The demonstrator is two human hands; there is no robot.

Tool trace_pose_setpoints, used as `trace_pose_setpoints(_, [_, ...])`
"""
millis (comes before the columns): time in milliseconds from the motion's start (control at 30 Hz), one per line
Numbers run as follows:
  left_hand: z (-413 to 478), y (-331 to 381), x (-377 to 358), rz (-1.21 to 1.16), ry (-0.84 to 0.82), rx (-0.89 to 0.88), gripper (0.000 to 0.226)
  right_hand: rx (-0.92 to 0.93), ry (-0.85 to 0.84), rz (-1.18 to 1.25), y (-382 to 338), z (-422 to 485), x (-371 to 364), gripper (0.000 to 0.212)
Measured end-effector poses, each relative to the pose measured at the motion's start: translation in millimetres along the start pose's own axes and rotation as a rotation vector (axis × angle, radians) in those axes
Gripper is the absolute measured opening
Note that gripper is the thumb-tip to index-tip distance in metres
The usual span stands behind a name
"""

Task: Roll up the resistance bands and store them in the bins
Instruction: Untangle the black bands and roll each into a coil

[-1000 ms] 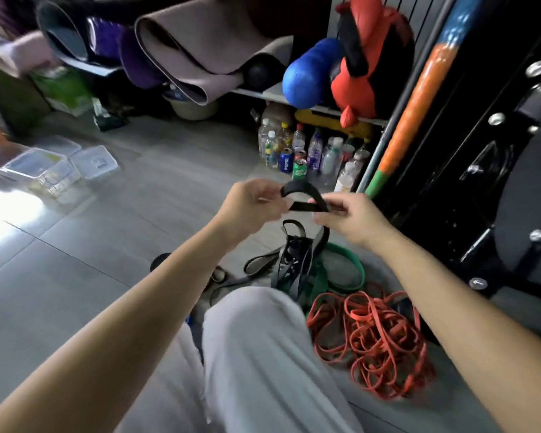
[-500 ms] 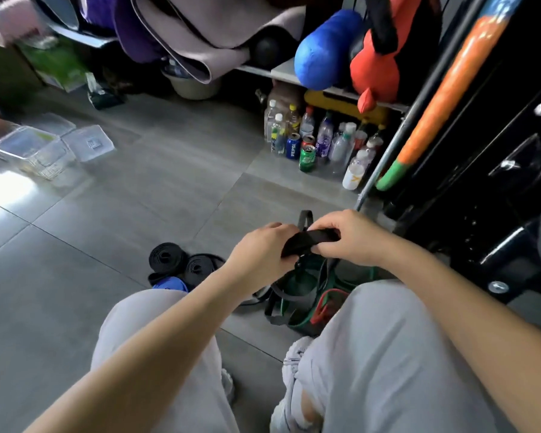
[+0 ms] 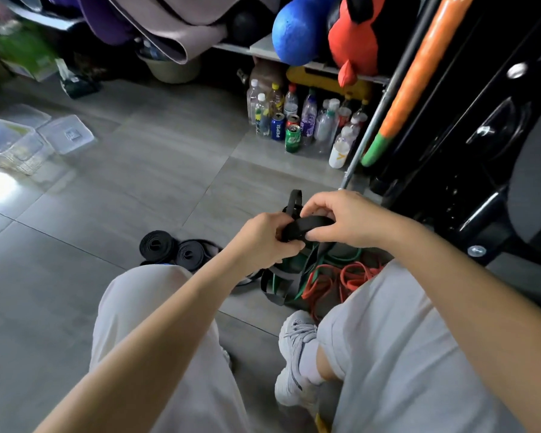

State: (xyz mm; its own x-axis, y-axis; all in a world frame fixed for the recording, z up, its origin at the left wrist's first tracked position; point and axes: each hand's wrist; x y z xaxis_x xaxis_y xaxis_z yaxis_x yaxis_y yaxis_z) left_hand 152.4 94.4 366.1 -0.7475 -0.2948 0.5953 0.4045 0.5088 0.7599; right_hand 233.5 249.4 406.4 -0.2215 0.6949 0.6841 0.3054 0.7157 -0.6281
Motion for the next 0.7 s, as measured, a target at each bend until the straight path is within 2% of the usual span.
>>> trace_pose_setpoints(100, [-14,5,-4,-0.168,0.085,-0.023,0.022,0.006,-0.021,0.063,3,-19,2,0.021])
trace_pose_setpoints(200, [-33,15,-12,-0.427,0.072,-0.031,0.025,0.039,0.000,0.139,3,-44,2,0.024])
trace_pose_setpoints(367, [-62,34,-28,-0.920,0.015,-0.096,0.020,0.109,0.161,0.360,-3,-84,-23,0.037])
trace_pose_setpoints(533, [-86,35,-48,-1.209,-0.046,-0.001,0.018,0.151,0.335,0.702,-4,-107,-81,0.035])
trace_pose_setpoints(600, [-93,31,-56,-1.194,-0.058,0.025,0.020,0.100,0.376,0.680,-2,-113,-97,0.032])
trace_pose_setpoints(633, [-94,29,-57,-1.079,-0.053,0.024,0.021,0.086,0.369,0.669,0,-115,-101,0.032])
trace_pose_setpoints(700, [-95,23,-56,-0.560,-0.004,-0.022,0.022,0.083,0.292,0.658,5,-119,-106,0.030])
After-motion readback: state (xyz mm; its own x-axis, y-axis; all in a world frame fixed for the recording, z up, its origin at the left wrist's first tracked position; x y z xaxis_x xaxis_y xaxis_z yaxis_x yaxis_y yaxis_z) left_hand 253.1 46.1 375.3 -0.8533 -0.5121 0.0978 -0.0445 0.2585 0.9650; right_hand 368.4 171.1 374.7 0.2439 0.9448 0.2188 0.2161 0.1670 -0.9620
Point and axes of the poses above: each hand's wrist, its own z-axis towards the middle knuckle, its own x-axis out of the back of the hand, y = z × x, and after that the axes turned 7 degrees about -y, right-handed
